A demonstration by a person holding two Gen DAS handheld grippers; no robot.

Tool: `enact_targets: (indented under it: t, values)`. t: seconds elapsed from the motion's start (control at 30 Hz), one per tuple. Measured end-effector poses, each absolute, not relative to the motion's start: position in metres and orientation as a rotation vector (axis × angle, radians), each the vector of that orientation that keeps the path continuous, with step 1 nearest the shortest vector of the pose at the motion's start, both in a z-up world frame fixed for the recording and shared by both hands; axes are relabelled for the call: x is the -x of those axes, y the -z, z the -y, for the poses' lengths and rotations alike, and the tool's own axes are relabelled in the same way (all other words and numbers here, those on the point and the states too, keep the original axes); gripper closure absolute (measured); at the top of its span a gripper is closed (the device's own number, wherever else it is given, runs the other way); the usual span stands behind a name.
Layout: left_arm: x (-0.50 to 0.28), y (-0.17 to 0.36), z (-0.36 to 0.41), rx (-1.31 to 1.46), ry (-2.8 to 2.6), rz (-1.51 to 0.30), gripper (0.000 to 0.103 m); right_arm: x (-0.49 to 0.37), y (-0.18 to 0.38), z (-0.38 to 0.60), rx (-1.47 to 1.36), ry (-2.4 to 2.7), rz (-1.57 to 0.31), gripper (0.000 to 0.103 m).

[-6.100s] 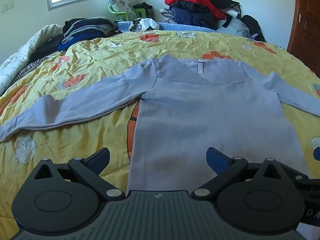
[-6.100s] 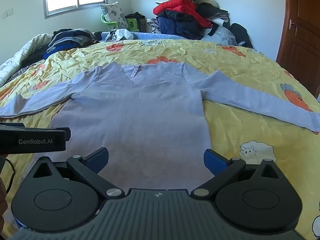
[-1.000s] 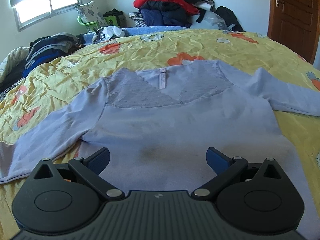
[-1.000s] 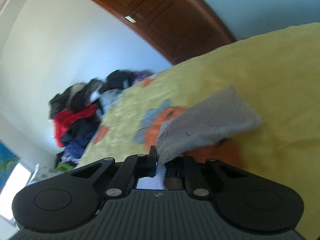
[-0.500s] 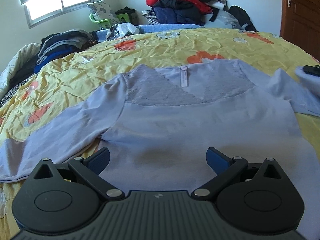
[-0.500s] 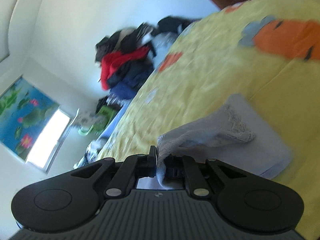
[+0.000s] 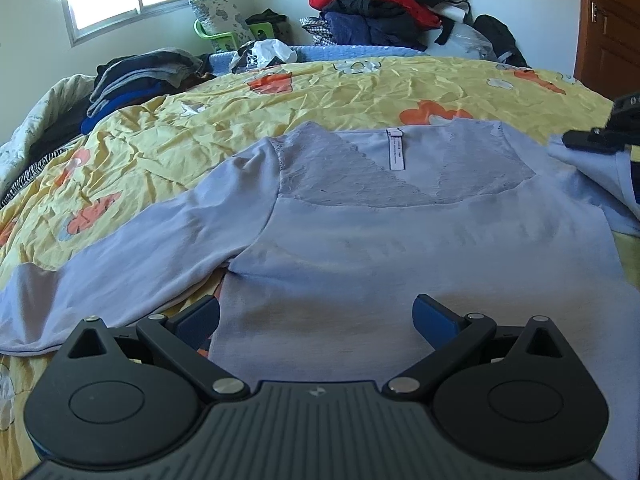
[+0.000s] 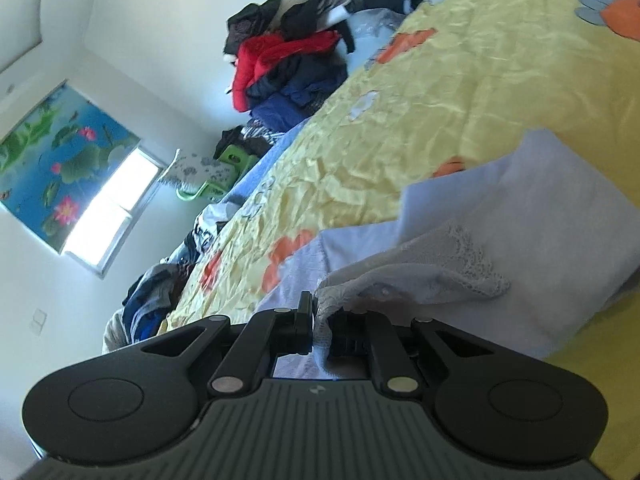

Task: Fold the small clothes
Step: 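Carry the sleeve across the sweater body toward the other sleeve with the right gripper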

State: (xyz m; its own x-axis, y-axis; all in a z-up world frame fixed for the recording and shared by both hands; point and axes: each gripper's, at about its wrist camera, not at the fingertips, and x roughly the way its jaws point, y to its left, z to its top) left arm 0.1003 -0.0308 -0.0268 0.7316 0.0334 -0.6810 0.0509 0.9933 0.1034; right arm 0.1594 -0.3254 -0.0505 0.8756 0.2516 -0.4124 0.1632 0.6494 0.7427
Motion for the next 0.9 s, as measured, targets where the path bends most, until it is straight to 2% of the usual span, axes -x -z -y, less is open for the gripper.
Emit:
enact_targets:
  t: [0.9]
  values:
    - [-0.094,0.017,-0.031,-0.056,-0.085,-0.722,0.000,-0.219,0.038,0.195,-0.694,-0.149,-0.603,0.091]
